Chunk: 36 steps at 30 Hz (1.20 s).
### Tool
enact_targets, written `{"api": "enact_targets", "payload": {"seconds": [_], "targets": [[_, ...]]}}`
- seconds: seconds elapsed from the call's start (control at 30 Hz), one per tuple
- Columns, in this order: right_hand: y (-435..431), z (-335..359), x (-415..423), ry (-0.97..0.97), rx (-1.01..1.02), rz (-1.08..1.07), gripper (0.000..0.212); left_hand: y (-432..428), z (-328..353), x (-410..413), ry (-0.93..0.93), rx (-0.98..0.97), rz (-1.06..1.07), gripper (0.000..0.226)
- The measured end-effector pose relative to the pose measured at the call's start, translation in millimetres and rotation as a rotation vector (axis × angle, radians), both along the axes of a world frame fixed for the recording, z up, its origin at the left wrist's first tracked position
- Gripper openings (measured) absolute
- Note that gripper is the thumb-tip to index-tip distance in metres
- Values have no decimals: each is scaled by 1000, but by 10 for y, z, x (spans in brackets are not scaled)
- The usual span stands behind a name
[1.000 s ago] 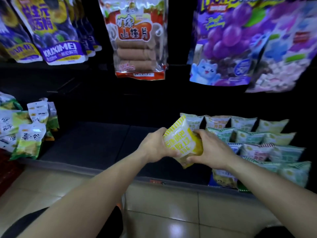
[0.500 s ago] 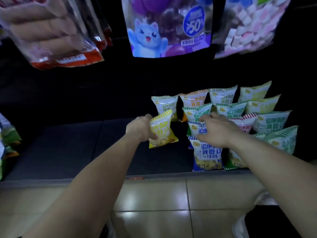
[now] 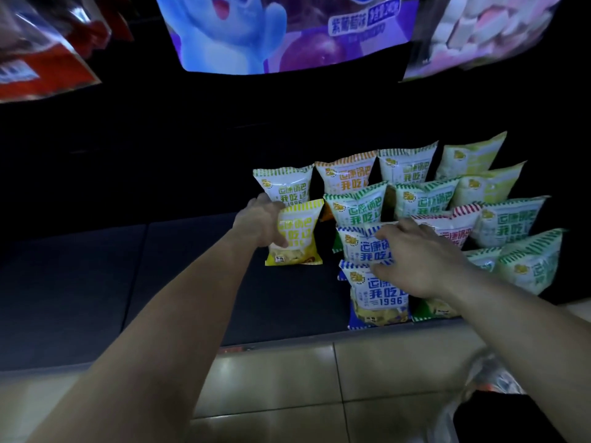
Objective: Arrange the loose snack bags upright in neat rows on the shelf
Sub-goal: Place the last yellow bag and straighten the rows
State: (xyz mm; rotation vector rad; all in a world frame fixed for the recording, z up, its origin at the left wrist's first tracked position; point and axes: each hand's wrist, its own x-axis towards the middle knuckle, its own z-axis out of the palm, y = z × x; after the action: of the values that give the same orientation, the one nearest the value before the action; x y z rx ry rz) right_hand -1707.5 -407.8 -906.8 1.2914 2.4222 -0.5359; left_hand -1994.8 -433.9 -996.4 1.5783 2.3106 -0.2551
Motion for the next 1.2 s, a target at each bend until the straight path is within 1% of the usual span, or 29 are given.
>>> {"api": "enact_targets", "payload": {"seconds": [0.3,0.43,0.7,0.8,0.97,1.2], "targets": [[-53,47,-42,9,13,-2,67,-67,-46,80,-88,126,81,93],[-74,53,-17,-8,18,1,65,-89,-26,124,-85,130,121,93],[-78,47,-6,-30,2,-13,66,-53,-76,237,-57,147,132,91],[-81,37,-38,-30,2,-13,64,-32,-74,241,-12,141,71,92],[-76,40,-65,-21,10,-8,67,-76,-104,242,184,211,-61,88],[-77,51,-83,-8,30,-4,69,-177,-74,251,197,269,-65,97]]}}
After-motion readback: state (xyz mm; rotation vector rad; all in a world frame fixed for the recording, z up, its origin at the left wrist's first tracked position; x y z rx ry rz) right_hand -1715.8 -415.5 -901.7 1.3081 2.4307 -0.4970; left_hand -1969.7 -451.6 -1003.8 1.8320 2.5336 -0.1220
